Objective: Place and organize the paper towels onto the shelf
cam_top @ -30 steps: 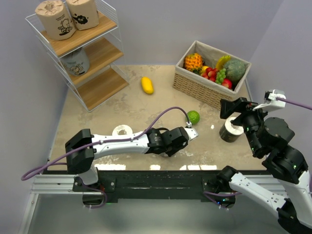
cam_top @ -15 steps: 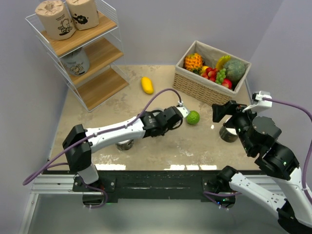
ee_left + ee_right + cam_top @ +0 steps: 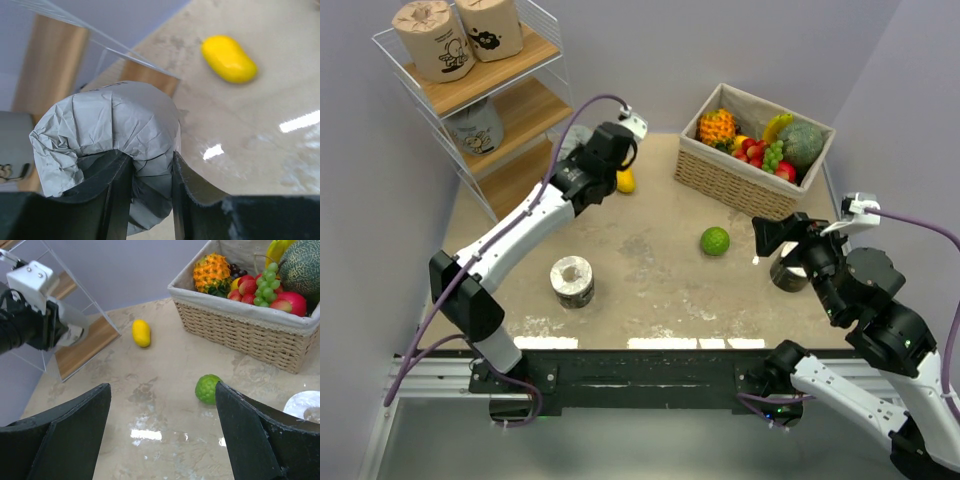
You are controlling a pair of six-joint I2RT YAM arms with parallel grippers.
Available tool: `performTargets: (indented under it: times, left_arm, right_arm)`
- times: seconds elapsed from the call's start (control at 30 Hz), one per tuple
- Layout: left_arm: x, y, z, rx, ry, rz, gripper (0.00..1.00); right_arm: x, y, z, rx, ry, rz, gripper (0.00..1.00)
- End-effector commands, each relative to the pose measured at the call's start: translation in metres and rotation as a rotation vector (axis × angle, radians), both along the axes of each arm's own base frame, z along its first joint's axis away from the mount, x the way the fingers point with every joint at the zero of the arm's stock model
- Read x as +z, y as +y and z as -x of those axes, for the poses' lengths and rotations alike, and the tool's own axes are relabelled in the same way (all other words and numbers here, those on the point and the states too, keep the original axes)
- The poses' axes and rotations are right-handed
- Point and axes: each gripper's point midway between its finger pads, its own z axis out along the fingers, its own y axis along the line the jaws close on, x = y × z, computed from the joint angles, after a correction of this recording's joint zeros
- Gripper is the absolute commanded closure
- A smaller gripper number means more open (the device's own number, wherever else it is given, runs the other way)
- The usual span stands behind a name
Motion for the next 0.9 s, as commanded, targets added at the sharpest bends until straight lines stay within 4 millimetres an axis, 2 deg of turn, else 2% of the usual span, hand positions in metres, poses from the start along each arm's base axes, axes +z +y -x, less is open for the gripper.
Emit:
performTargets:
  times: [0.0,0.07,0.2,0.5,0.73,0.87]
  left_arm:
    - [0.067,0.034,-0.044,0.114,-0.191,-0.013,0.65]
    - [0.069,0.039,-0.055,0.121,-0.202,-0.043,0.65]
    - [0.084,0.06,-0.074,0.154,-0.236,-0.061,0.65]
    - [0.097,0.089,-0.097,0.169,-0.278,-0.077,0.65]
    - [0.096,0.094,-0.109,0.161,-0.291,-0.078,0.65]
    - [0.101,0.093,-0.113,0.156,-0.308,-0.081,0.64]
  right_arm:
    - [0.015,0.009,-0.002,0.032,-0.053,-0.055,0.12]
    - [0.015,0.013,-0.003,0.045,-0.055,-0.066,0.12]
    - [0.017,0.018,-0.004,0.063,-0.049,-0.073,0.12]
    - [0.024,0.019,-0.006,0.058,-0.069,-0.085,0.12]
    - [0.029,0.021,-0.009,0.061,-0.068,-0.083,0.12]
    - [0.031,0.023,-0.009,0.064,-0.071,-0.083,0.12]
